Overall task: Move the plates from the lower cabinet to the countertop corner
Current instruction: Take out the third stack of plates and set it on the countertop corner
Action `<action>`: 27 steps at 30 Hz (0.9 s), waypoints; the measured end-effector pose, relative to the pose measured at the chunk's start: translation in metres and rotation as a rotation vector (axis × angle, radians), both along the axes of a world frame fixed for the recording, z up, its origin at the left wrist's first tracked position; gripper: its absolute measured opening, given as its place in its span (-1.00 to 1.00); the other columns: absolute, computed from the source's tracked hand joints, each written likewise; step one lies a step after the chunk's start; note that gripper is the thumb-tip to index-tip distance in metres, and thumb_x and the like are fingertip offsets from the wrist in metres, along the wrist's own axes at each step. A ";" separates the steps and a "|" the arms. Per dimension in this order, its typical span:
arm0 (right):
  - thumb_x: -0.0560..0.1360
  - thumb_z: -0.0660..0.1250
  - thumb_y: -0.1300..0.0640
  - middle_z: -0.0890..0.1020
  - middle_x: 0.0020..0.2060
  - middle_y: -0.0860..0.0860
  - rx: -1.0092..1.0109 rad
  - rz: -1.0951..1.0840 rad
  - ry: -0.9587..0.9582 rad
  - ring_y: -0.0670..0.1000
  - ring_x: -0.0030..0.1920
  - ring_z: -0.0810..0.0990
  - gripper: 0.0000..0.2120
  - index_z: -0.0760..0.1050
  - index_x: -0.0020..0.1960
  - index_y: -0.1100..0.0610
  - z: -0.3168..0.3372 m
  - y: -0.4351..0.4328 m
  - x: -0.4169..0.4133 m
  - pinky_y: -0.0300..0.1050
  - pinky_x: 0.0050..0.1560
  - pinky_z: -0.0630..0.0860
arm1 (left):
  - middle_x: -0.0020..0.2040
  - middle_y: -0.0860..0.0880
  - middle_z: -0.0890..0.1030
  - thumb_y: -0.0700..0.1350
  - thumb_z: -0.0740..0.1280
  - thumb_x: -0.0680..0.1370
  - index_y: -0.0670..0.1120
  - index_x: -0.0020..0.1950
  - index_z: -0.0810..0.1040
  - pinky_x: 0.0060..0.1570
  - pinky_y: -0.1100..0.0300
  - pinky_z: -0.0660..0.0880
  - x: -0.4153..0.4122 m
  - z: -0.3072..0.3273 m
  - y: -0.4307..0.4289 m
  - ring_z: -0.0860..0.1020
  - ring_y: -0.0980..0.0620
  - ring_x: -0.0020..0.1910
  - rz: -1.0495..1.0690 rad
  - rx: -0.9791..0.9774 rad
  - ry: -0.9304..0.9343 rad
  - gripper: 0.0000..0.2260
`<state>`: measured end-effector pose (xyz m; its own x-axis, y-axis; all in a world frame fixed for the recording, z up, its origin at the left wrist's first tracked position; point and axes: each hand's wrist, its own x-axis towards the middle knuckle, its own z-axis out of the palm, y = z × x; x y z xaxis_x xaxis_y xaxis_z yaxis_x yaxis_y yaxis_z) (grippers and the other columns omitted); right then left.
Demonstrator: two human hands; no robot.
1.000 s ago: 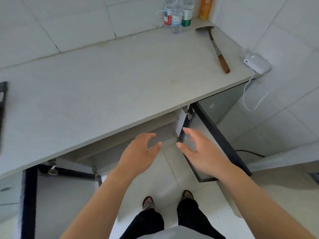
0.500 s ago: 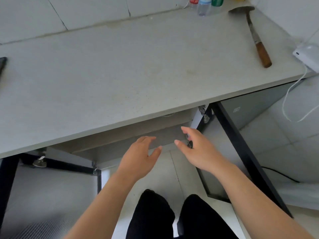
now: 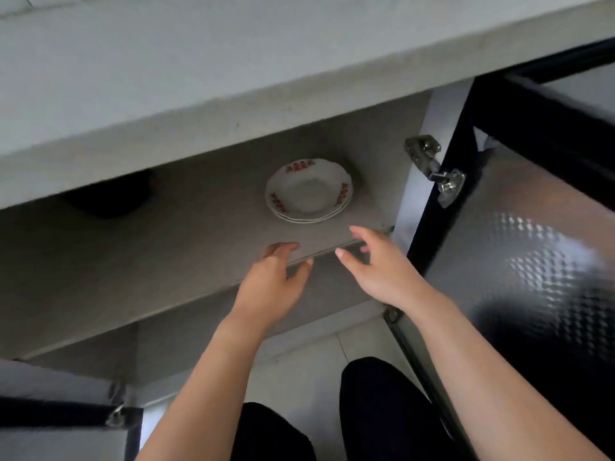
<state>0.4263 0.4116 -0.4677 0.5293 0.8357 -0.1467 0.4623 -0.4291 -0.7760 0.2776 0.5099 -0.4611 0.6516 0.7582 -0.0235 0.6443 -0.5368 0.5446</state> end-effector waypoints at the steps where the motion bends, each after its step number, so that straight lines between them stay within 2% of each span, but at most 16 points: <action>1: 0.51 0.19 -0.18 0.33 0.41 -0.06 0.010 -0.004 -0.010 -0.02 0.36 0.35 -0.44 0.19 0.45 -0.04 -0.015 0.004 0.005 -0.02 0.32 0.36 | 0.36 -0.01 0.43 0.04 0.23 0.55 -0.04 0.34 0.41 0.20 0.22 0.32 0.001 -0.014 0.004 0.47 -0.05 0.27 0.004 0.014 -0.001 -0.62; 5: 0.51 0.22 -0.15 0.36 0.39 -0.04 0.052 0.016 -0.046 -0.01 0.34 0.38 -0.46 0.21 0.44 -0.02 -0.049 0.019 0.018 -0.06 0.30 0.36 | 0.35 -0.06 0.45 0.03 0.25 0.55 -0.07 0.33 0.42 0.24 0.24 0.29 0.009 -0.049 0.020 0.45 -0.04 0.30 0.004 0.049 -0.020 -0.61; 12: 0.52 0.21 -0.16 0.35 0.41 -0.07 0.052 0.018 -0.049 0.00 0.33 0.40 -0.44 0.20 0.45 -0.01 -0.062 0.043 0.038 -0.04 0.29 0.38 | 0.35 -0.10 0.43 -0.03 0.25 0.55 -0.12 0.34 0.42 0.23 0.32 0.20 0.023 -0.060 0.050 0.39 -0.03 0.34 0.002 0.043 -0.043 -0.62; 17: 0.53 0.22 -0.12 0.32 0.43 -0.01 0.074 -0.064 -0.065 0.04 0.37 0.36 -0.44 0.20 0.46 0.04 -0.074 0.069 0.057 -0.08 0.28 0.33 | 0.31 -0.16 0.46 -0.09 0.27 0.55 -0.15 0.30 0.45 0.18 0.33 0.22 0.035 -0.074 0.081 0.41 -0.08 0.31 0.093 0.018 -0.155 -0.66; 19: 0.54 0.22 -0.09 0.33 0.42 0.04 0.118 -0.100 -0.065 0.07 0.36 0.37 -0.45 0.21 0.45 0.06 -0.077 0.079 0.064 -0.13 0.22 0.33 | 0.29 -0.18 0.47 -0.09 0.28 0.55 -0.15 0.27 0.47 0.12 0.37 0.22 0.042 -0.080 0.091 0.42 -0.09 0.29 0.134 -0.001 -0.208 -0.69; 21: 0.55 0.21 -0.09 0.36 0.41 0.05 0.136 -0.135 -0.097 0.09 0.35 0.38 -0.47 0.21 0.45 0.07 -0.079 0.089 0.073 -0.20 0.12 0.28 | 0.29 -0.19 0.47 -0.01 0.26 0.52 -0.17 0.27 0.47 0.06 0.43 0.20 0.048 -0.084 0.098 0.42 -0.10 0.28 0.162 -0.006 -0.235 -0.62; 23: 0.55 0.21 -0.09 0.38 0.39 0.06 0.134 -0.180 -0.138 0.10 0.36 0.38 -0.48 0.23 0.44 0.09 -0.080 0.097 0.082 -0.21 0.07 0.25 | 0.29 -0.20 0.47 0.06 0.20 0.43 -0.18 0.29 0.46 0.11 0.39 0.22 0.054 -0.086 0.104 0.43 -0.11 0.28 0.183 0.005 -0.277 -0.49; 25: 0.55 0.22 -0.07 0.42 0.37 0.08 0.151 -0.199 -0.131 0.11 0.35 0.39 -0.49 0.26 0.42 0.13 -0.080 0.105 0.090 -0.19 0.11 0.30 | 0.30 -0.21 0.46 0.01 0.26 0.46 -0.18 0.31 0.44 0.18 0.33 0.24 0.058 -0.087 0.110 0.41 -0.11 0.29 0.193 0.009 -0.284 -0.53; 27: 0.55 0.23 -0.06 0.41 0.38 0.11 0.142 -0.189 -0.140 0.13 0.37 0.37 -0.45 0.22 0.44 0.15 -0.080 0.112 0.097 -0.13 0.22 0.33 | 0.34 -0.22 0.41 -0.12 0.29 0.53 -0.18 0.36 0.39 0.22 0.30 0.21 0.062 -0.089 0.118 0.37 -0.12 0.33 0.175 0.032 -0.218 -0.60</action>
<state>0.5230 0.5236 -0.5478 0.6848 0.7270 0.0505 0.4911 -0.4091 -0.7691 0.3398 0.6275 -0.5504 0.4974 0.8579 0.1286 0.5985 -0.4467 0.6650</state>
